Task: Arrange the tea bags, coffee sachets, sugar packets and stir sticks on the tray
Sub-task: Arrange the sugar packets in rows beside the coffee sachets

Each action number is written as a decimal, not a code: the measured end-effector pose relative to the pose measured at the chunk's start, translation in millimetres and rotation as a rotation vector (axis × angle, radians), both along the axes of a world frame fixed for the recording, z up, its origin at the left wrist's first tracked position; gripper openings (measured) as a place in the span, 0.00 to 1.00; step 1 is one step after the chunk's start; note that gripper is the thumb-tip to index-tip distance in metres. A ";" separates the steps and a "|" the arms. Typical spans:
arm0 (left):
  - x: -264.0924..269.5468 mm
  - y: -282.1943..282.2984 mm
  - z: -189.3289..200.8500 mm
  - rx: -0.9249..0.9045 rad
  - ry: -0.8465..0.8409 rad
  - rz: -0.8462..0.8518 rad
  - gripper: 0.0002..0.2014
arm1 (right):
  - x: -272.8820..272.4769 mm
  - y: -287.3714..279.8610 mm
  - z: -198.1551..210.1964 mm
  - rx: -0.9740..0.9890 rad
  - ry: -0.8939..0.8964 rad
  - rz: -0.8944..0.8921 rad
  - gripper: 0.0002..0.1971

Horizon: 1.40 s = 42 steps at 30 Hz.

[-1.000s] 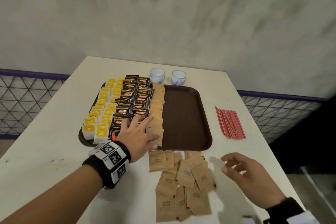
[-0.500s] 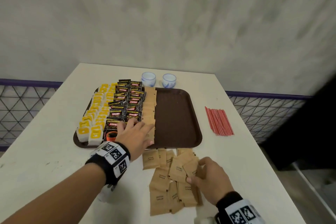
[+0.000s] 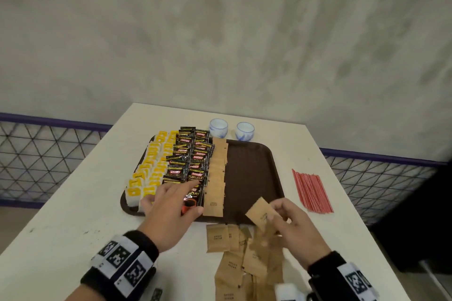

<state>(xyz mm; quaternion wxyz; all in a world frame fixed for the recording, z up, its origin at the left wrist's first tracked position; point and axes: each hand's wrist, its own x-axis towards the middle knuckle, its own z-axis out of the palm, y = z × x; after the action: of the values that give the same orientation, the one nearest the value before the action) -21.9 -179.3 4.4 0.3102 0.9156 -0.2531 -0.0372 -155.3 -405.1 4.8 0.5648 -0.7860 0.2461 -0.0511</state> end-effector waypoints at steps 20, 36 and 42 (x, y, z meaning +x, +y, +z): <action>3.0 60.1 -7.7 -0.023 0.008 0.084 0.22 | 148.9 38.4 -5.4 -0.591 0.283 0.359 0.12; -30.2 0.8 -16.3 0.208 0.051 -0.425 0.26 | -14.6 7.1 27.0 -0.588 0.460 0.146 0.18; -46.1 -36.5 -32.6 0.367 -0.026 -0.531 0.36 | -40.1 36.8 8.5 -0.431 0.681 0.072 0.33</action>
<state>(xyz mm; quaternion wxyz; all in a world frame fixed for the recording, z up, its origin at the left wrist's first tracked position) -68.0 -215.8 -28.1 0.1164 0.8586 -0.4761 -0.1500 -195.4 -368.4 13.3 0.2746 -0.8666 0.3751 0.1814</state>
